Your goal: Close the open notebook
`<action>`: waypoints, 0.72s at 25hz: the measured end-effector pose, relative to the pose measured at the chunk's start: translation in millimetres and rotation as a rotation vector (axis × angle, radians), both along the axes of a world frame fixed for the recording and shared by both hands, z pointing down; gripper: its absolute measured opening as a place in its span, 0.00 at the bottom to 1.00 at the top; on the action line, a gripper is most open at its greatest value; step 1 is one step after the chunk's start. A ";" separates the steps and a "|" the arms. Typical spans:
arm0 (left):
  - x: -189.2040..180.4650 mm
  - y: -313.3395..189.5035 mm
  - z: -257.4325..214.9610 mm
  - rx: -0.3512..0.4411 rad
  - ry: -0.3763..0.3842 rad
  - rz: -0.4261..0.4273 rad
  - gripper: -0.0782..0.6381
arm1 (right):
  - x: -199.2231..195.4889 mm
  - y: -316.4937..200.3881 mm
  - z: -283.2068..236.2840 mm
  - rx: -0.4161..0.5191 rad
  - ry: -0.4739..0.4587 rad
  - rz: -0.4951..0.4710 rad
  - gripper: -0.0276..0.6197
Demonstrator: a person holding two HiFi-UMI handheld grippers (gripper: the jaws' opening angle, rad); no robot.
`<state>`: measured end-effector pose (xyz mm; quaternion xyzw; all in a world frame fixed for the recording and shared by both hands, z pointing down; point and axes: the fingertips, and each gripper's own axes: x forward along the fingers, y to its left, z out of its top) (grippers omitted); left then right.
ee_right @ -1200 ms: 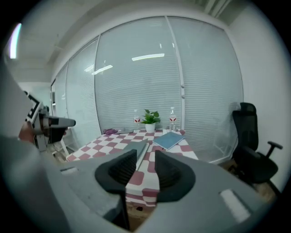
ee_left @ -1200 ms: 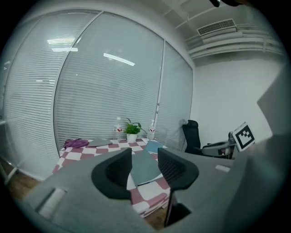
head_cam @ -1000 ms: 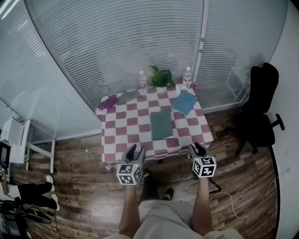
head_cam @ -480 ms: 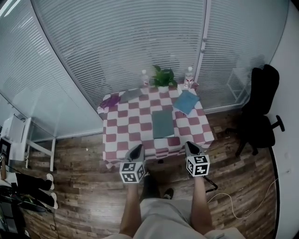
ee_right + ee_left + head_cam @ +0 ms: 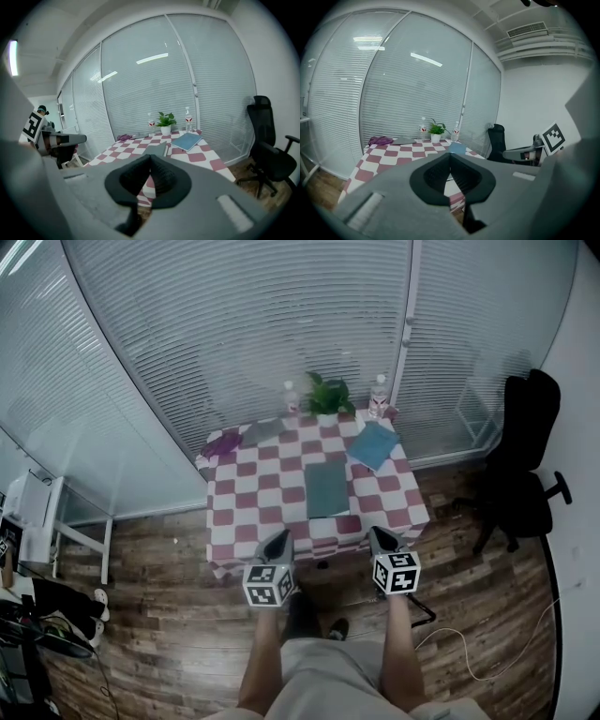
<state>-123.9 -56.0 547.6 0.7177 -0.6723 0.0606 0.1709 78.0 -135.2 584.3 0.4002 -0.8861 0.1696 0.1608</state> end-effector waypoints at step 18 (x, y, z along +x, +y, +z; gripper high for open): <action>-0.8 3.3 -7.9 0.010 -0.020 -0.003 0.12 | -14.3 6.1 -3.4 0.016 0.044 -0.048 0.05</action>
